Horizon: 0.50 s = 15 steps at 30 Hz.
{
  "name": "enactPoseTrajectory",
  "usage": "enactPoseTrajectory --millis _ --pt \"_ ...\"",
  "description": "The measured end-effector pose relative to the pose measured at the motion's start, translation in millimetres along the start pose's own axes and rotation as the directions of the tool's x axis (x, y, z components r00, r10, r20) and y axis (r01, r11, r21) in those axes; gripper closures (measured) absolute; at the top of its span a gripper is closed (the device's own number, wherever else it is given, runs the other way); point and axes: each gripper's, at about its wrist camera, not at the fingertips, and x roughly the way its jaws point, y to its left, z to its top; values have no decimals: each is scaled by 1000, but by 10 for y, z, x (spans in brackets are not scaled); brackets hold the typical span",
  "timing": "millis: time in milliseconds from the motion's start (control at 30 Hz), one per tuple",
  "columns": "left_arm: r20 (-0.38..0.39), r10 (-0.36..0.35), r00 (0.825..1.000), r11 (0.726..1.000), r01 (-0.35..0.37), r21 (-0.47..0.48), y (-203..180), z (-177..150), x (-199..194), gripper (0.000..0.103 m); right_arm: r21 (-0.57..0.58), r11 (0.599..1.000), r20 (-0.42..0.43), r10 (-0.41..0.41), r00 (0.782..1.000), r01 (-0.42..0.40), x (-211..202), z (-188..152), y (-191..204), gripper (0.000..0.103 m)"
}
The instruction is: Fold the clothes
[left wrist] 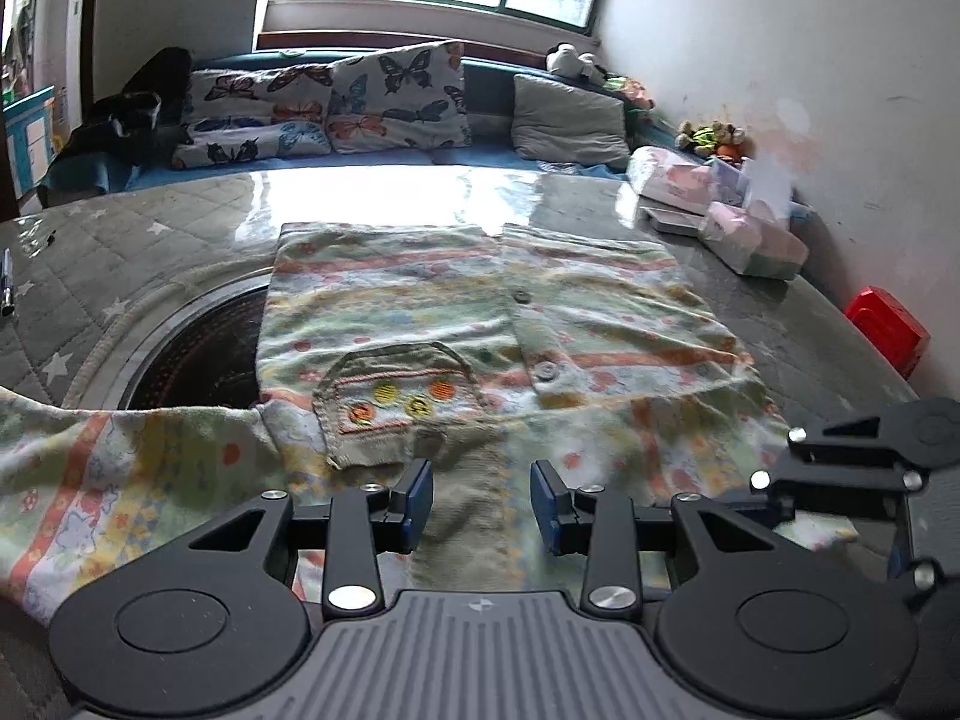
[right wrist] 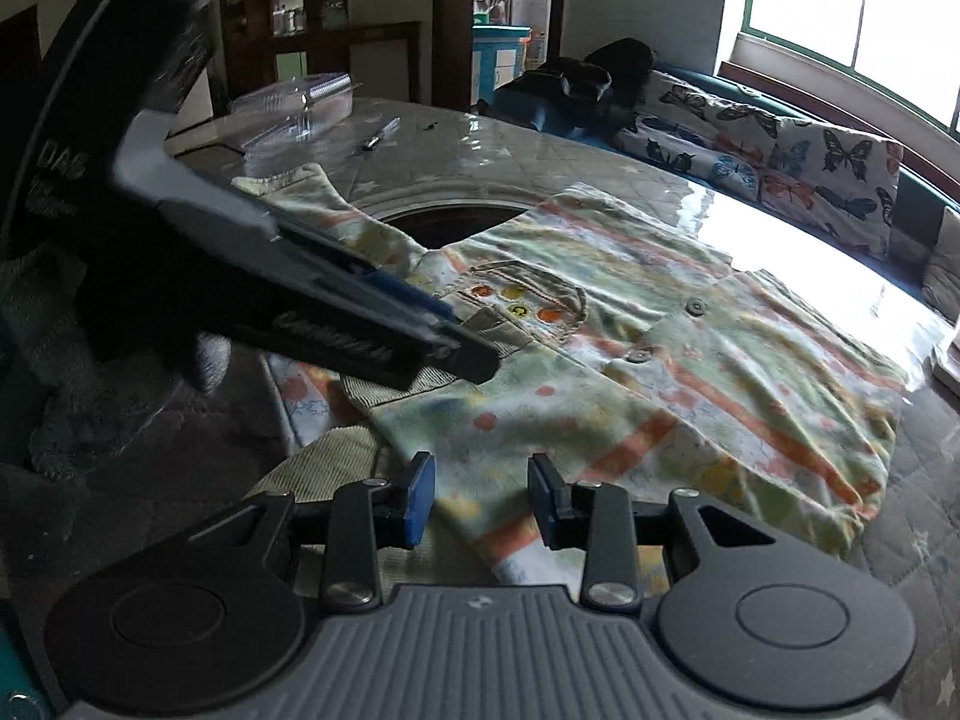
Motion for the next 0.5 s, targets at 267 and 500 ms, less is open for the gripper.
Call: enactPoseTrajectory --millis 267,500 --pt "-12 -1 1000 1000 1 21 -85 -215 -99 65 137 985 -15 -107 994 108 -348 -302 -345 69" --pt "-10 10 1000 1000 -10 8 -76 -274 -133 64 207 964 -39 -159 986 164 -488 -617 -547 72"
